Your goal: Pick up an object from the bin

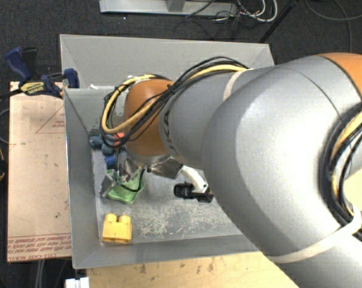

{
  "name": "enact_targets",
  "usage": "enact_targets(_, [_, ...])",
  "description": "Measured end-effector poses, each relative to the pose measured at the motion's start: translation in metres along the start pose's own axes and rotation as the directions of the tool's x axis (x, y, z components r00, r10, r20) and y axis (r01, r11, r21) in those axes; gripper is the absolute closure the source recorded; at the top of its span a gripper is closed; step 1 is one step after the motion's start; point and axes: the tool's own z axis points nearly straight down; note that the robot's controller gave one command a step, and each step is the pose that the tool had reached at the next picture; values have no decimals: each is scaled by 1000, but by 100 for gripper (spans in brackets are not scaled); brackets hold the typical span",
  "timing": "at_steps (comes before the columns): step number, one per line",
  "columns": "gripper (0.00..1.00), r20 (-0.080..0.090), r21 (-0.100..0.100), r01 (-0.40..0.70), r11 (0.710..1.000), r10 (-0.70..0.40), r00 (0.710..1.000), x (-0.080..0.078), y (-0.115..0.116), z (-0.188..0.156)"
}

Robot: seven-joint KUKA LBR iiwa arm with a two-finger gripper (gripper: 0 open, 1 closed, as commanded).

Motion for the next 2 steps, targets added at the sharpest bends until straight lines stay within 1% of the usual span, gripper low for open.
enact_targets(1, [100,-8,24,4,1000,-3,1000,0,2,-28])
enact_targets(2, [100,-6,21,7,1000,-7,1000,-1,6,-113])
